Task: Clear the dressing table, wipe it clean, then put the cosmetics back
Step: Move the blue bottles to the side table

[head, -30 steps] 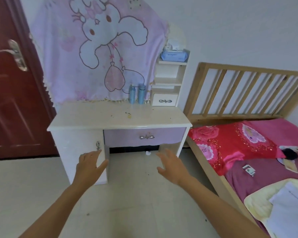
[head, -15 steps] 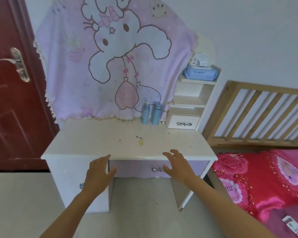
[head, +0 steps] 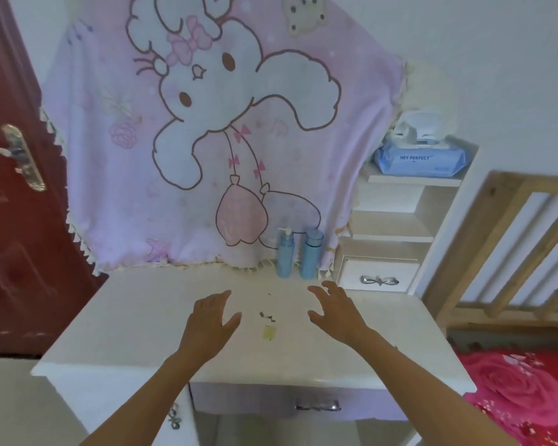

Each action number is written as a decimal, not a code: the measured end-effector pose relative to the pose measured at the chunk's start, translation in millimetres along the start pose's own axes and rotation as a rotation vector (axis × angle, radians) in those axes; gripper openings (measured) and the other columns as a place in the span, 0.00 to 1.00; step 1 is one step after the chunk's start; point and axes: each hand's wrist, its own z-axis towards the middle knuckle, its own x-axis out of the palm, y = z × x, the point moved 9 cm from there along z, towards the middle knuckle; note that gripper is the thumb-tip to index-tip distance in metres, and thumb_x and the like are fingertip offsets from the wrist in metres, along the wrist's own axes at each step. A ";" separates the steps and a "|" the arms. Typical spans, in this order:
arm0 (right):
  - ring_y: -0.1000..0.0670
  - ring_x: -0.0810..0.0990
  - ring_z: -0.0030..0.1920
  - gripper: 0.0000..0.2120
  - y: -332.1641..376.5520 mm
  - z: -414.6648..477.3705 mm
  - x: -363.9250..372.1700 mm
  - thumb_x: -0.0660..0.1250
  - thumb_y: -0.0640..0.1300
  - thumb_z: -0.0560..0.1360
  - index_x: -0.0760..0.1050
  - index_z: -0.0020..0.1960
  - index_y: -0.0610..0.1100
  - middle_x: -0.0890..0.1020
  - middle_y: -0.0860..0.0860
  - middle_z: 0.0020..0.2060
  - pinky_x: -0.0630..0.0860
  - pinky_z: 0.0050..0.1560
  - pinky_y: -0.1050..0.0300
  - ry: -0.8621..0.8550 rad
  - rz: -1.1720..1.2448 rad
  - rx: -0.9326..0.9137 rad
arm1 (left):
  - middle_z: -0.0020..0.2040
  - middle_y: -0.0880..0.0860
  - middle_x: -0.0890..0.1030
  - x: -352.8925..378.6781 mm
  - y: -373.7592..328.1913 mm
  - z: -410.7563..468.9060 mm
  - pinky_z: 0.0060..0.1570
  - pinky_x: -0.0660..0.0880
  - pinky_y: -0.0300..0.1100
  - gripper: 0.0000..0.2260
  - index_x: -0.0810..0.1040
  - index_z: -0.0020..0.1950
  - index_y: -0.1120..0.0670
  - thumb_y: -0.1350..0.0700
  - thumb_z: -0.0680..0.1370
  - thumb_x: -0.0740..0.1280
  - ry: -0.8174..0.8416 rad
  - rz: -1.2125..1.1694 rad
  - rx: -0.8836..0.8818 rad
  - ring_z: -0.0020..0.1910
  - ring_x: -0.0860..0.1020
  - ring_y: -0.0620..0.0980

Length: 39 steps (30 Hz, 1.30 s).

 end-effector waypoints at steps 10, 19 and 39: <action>0.45 0.64 0.67 0.25 -58.4 119.2 -6.4 0.58 0.51 0.78 0.57 0.72 0.48 0.59 0.46 0.71 0.64 0.63 0.55 0.034 -0.017 -0.043 | 0.73 0.51 0.61 66.1 -57.1 121.8 0.67 0.59 0.42 0.26 0.54 0.75 0.51 0.47 0.79 0.58 0.067 0.059 0.011 0.71 0.59 0.50; 0.45 0.63 0.67 0.26 -83.7 198.2 -6.1 0.60 0.48 0.77 0.56 0.72 0.48 0.59 0.46 0.70 0.65 0.63 0.55 0.009 0.002 -0.032 | 0.66 0.53 0.68 100.7 -77.6 227.6 0.60 0.68 0.43 0.32 0.47 0.75 0.48 0.49 0.77 0.61 0.101 0.034 0.090 0.64 0.67 0.53; 0.42 0.73 0.56 0.24 -97.0 271.0 29.6 0.65 0.43 0.73 0.64 0.68 0.49 0.67 0.43 0.61 0.70 0.55 0.58 0.084 0.126 0.092 | 0.65 0.57 0.67 160.6 -60.7 297.8 0.50 0.71 0.39 0.32 0.46 0.75 0.46 0.58 0.77 0.61 0.136 -0.026 0.147 0.56 0.73 0.54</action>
